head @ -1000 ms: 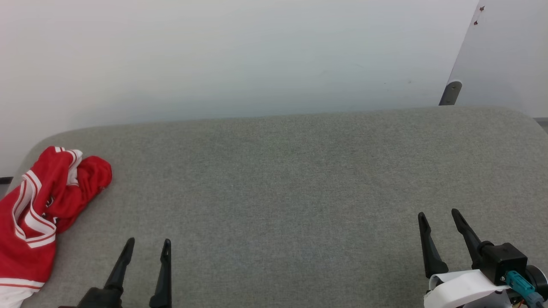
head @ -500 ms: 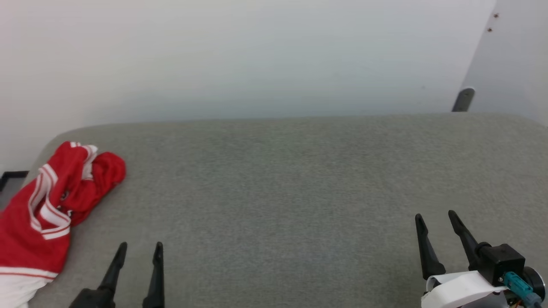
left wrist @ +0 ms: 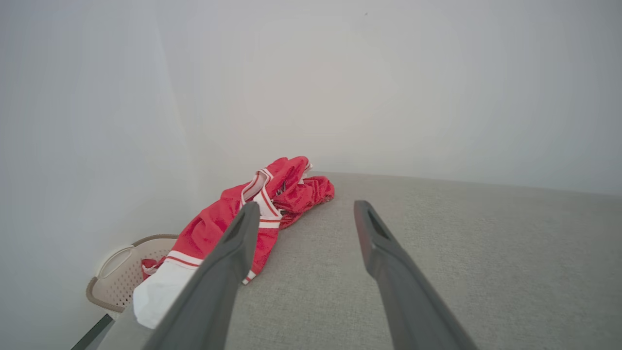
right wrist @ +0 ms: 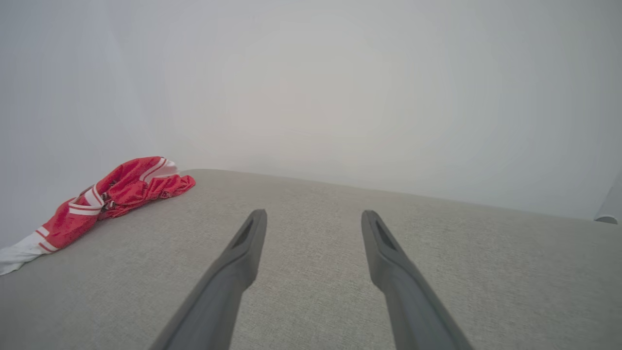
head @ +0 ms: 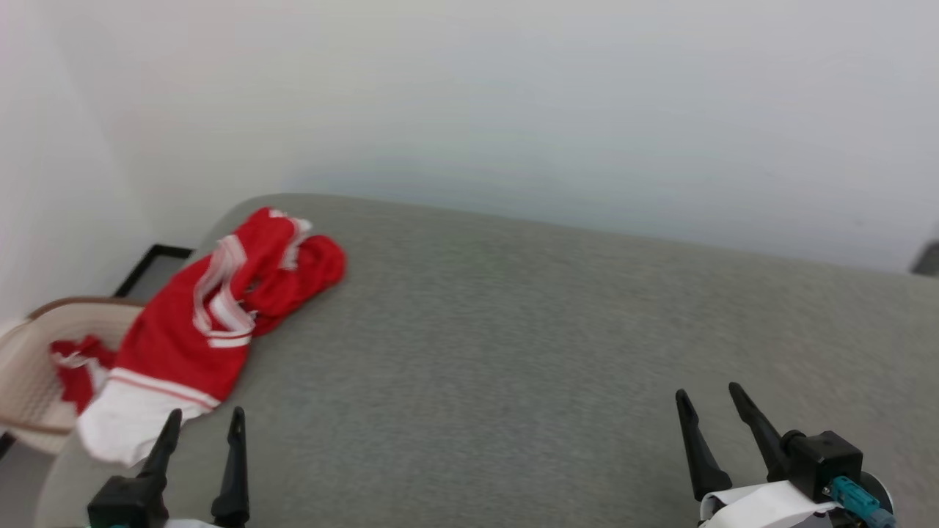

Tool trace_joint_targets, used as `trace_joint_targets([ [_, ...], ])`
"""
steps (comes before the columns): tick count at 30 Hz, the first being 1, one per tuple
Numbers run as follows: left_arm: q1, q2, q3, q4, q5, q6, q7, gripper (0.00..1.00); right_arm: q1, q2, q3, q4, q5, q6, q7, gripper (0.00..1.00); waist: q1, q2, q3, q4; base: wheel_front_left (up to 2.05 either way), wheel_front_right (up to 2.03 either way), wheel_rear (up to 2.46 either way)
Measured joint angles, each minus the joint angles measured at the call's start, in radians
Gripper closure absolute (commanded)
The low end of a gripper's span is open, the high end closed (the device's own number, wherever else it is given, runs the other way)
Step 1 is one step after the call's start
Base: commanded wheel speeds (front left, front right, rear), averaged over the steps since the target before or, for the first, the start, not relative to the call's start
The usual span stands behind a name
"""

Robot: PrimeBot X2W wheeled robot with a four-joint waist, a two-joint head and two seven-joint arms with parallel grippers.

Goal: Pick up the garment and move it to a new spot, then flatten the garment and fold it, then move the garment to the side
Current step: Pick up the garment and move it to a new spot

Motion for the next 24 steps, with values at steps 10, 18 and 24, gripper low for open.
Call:
trace_joint_targets([
  [10, 0.011, 0.003, 0.023, -0.05, -0.019, 0.029, 0.019, 0.0, -0.044, 0.001, 0.044, 0.034, 0.021, 0.0, -0.006, 0.0, 0.0, 0.0, -0.02, 0.137, 0.0, 0.0, 0.0],
  [18, -0.022, -0.001, 0.018, -0.065, -0.061, 0.02, 0.057, 0.0, -0.062, 0.001, 0.037, 0.051, 0.012, 0.0, -0.008, 0.0, 0.0, 0.0, 0.0, 0.184, 0.0, 0.0, 0.0],
  [24, -0.152, 0.036, 0.004, -0.041, -0.115, -0.032, 0.164, 0.0, -0.049, 0.0, -0.016, 0.019, -0.014, 0.0, 0.01, 0.0, 0.0, 0.0, 0.028, 0.2, 0.0, 0.0, 0.0],
])
